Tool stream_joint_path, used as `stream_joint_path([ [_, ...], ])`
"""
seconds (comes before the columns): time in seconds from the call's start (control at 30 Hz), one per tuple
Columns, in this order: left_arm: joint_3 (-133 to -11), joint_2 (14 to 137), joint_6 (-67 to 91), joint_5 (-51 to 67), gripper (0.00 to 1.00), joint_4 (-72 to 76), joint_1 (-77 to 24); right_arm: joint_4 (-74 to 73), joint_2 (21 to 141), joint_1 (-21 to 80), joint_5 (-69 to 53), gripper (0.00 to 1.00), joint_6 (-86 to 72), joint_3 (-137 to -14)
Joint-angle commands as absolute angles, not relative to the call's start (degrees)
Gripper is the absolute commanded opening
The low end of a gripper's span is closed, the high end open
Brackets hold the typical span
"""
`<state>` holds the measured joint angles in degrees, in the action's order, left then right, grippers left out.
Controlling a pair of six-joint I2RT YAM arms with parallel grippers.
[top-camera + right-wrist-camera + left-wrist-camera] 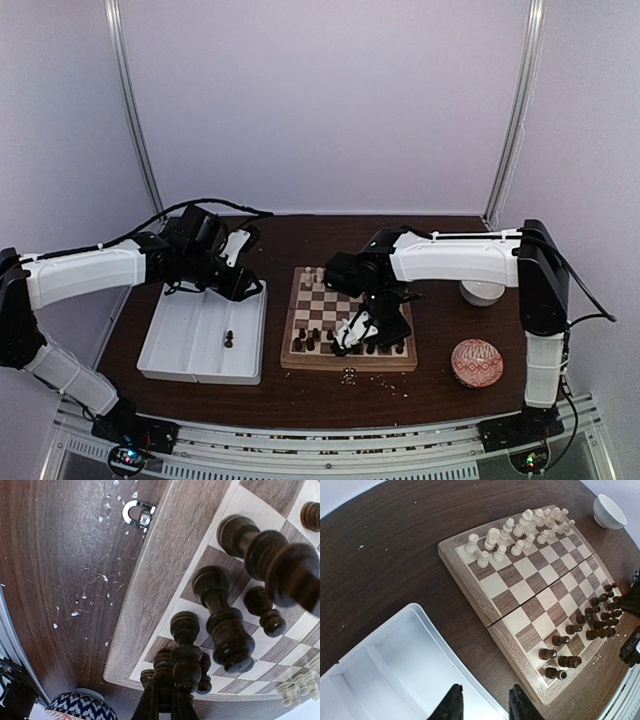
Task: Set up the chess pieces on the board
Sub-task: Place the knight at b8.
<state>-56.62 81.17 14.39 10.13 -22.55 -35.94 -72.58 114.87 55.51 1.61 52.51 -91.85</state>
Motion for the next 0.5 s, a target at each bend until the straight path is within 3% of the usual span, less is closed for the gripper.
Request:
stream_joint_path([
  [0.0, -56.5, 81.8, 14.6, 10.9, 0.32, -20.7, -35.8, -72.4, 115.7, 55.2, 1.4, 0.04, 52.3, -91.5],
  [0.2, -56.6, 82.4, 14.5, 11.3, 0.32, -20.9, -35.8, -72.2, 115.7, 55.2, 1.5, 0.08, 52.2, -91.1],
  [0.47, -56.4, 82.5, 14.5, 11.4, 0.32, -21.2, -35.8, -72.2, 113.5, 55.2, 0.4, 0.2, 52.0, -91.0],
])
